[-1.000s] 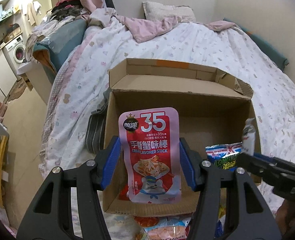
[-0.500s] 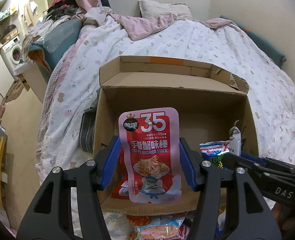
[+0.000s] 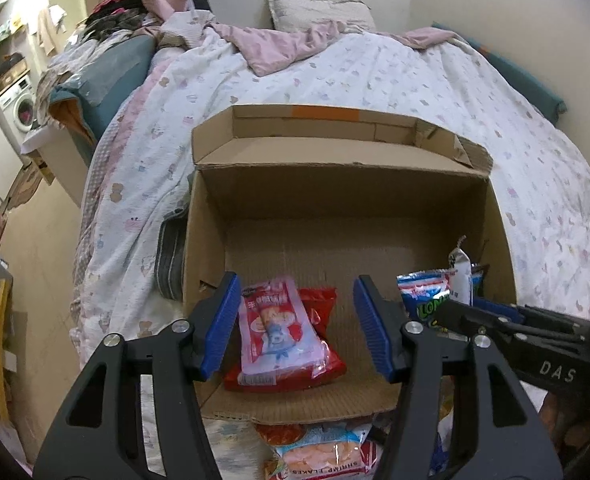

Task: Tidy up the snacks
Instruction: 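Place the pink pack in the box with the left tool while the right tool places the wafer bar, then withdraw both tools from the box back toward the snack pile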

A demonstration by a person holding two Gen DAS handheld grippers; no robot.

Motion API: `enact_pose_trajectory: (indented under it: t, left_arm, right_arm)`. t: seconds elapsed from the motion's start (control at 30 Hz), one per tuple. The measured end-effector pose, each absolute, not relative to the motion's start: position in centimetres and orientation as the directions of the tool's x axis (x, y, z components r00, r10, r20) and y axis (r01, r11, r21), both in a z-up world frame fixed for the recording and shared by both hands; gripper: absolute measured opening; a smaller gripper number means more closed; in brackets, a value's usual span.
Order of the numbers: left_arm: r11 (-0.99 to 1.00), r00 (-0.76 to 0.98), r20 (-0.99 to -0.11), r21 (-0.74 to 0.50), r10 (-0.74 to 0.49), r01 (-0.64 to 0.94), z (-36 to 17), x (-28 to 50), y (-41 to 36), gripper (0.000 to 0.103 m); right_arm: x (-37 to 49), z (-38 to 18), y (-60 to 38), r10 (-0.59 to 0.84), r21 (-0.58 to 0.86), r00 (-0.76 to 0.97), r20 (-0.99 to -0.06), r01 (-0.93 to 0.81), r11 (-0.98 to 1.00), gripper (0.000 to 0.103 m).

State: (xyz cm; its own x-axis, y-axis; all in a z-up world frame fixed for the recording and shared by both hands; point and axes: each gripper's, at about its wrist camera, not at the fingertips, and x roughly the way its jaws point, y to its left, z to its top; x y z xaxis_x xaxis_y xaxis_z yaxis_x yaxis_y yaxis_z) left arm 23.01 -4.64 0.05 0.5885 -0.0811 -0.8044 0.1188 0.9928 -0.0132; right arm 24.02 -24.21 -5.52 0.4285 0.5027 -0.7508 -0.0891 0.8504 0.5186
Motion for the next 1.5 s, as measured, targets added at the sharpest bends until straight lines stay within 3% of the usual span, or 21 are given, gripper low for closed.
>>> enact_pose_trajectory:
  t: [0.07, 0.17, 0.23, 0.27, 0.3, 0.7, 1.1, 1.23, 1.37, 1.5]
  left_arm:
    - [0.993, 0.591, -0.803, -0.009, -0.078, 0.119, 0.1, 23.0, -4.6, 0.071]
    - [0.993, 0.604, -0.792, -0.016, -0.085, 0.119, 0.5, 22.8, -4.4, 0.073]
    - [0.993, 0.611, -0.787, -0.021, -0.087, 0.114, 0.7, 22.8, -4.2, 0.079]
    - [0.994, 0.616, -0.784, -0.02, -0.08, 0.104, 0.8, 22.7, -4.1, 0.084]
    - [0.995, 0.617, -0.783, -0.017, -0.074, 0.099, 0.9, 22.7, -4.0, 0.085]
    - [0.997, 0.621, -0.781, -0.027, -0.065, 0.071, 1.0, 22.7, -2.9, 0.085]
    - [0.999, 0.699, -0.715, -0.032, -0.008, -0.021, 3.1, 20.9, -0.3, 0.085]
    - [0.999, 0.686, -0.727, -0.031, -0.005, -0.026, 3.1, 20.2, 0.1, 0.091]
    - [0.999, 0.68, -0.733, -0.037, -0.002, -0.036, 3.4, 19.5, 0.5, 0.092]
    - [0.997, 0.664, -0.748, -0.063, -0.015, -0.049, 3.4, 18.6, 1.4, 0.092]
  right_arm:
    - [24.0, -5.5, -24.2, 0.504, 0.521, 0.429, -0.75, -0.087, 0.849, 0.038]
    - [24.1, -5.4, -24.2, 0.511, 0.528, 0.43, -0.744, -0.09, 0.844, 0.04]
    - [24.0, -5.3, -24.4, 0.51, 0.532, 0.439, -0.74, -0.081, 0.843, 0.058]
    - [24.0, -5.3, -24.6, 0.508, 0.535, 0.446, -0.737, -0.074, 0.841, 0.074]
    - [23.9, -5.1, -24.8, 0.512, 0.545, 0.458, -0.727, -0.069, 0.836, 0.078]
    - [23.6, -4.7, -25.1, 0.522, 0.554, 0.466, -0.714, -0.079, 0.828, 0.078]
    - [22.8, -3.5, -24.7, 0.513, 0.531, 0.485, -0.708, -0.113, 0.839, 0.078]
    - [22.2, -3.1, -24.9, 0.512, 0.527, 0.489, -0.706, -0.12, 0.842, 0.078]
    - [21.1, -2.3, -25.1, 0.492, 0.498, 0.509, -0.706, -0.137, 0.856, 0.092]
    - [20.1, -1.9, -25.6, 0.486, 0.495, 0.516, -0.705, -0.133, 0.859, 0.092]
